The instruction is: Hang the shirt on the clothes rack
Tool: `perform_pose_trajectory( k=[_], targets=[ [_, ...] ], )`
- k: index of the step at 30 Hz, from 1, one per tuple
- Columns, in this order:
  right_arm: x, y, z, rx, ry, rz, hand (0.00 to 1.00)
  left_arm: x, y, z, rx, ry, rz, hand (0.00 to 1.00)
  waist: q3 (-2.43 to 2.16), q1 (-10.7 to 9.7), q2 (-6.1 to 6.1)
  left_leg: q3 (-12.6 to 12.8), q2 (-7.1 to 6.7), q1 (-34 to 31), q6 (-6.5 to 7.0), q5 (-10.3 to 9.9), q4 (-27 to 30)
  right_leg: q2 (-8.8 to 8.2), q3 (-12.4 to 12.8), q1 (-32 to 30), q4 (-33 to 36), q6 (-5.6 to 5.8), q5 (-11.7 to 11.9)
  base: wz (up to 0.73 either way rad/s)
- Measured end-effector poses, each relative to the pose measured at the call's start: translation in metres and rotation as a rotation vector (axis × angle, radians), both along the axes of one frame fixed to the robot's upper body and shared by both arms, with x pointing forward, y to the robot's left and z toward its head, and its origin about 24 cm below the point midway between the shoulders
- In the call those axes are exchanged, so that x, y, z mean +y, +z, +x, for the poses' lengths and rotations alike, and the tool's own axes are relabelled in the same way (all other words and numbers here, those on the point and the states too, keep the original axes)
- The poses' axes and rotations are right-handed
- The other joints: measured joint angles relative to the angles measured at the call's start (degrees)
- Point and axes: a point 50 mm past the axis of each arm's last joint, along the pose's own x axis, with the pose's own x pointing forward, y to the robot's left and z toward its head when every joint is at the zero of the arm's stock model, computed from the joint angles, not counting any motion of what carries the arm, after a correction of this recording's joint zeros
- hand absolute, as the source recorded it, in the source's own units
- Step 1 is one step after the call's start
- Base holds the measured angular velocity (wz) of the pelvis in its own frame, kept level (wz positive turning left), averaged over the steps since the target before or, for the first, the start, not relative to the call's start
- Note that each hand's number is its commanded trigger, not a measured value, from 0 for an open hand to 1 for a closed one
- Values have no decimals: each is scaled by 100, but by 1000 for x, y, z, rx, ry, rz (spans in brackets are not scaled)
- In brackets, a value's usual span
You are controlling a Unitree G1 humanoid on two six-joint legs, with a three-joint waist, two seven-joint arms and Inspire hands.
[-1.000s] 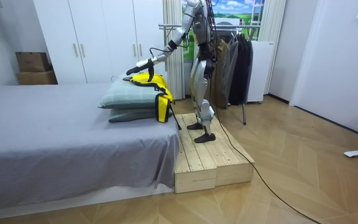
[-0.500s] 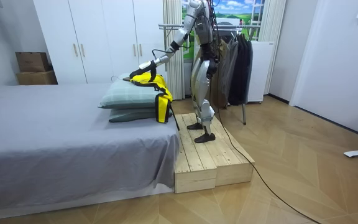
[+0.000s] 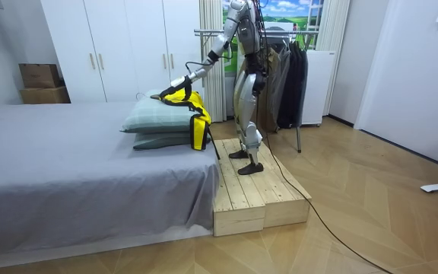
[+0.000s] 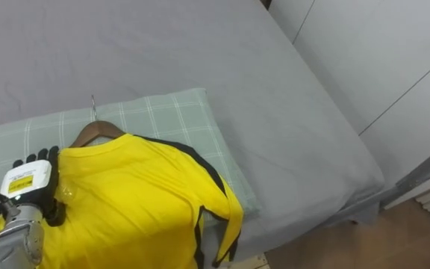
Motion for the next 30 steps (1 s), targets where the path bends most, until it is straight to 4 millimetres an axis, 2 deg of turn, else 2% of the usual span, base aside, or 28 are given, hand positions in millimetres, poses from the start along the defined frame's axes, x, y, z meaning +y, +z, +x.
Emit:
perform_pose_trajectory(
  k=[12,25,26,27,28,29,30],
  targets=[
    [1,0,1,-2,2,2,0,1,5,6,42,-3,-32,0,0,-16,1,1,4,-11,0,0,21,-13,-18,2,14,1,0,0],
    [1,0,2,-3,9,3,0,14,34,23,-8,54,-109,0,13,-75,18,7,-2,-32,8,5,40,-62,-49,-2,28,8,-5,0],
    [1,0,2,-4,9,3,0,16,34,23,-6,58,-109,10,20,-83,27,7,0,-33,8,4,40,-61,-52,-2,28,8,-5,0],
    [1,0,2,-4,10,2,0,16,34,22,-5,59,-110,55,22,-82,30,7,1,-35,8,4,39,-61,-54,-4,29,8,-6,0],
    [1,0,2,-4,10,2,0,17,34,22,1,65,-119,80,25,-80,34,6,2,-35,8,5,39,-61,-55,-5,29,8,-6,0],
    [1,0,3,-6,11,2,0,18,34,22,7,71,-128,100,28,-80,39,6,2,-36,8,5,38,-61,-57,-5,29,8,-6,0],
    [1,0,4,-8,11,2,0,18,34,22,9,72,-128,100,29,-82,41,6,1,-35,8,4,39,-61,-57,-6,29,8,-6,0]
  ],
)
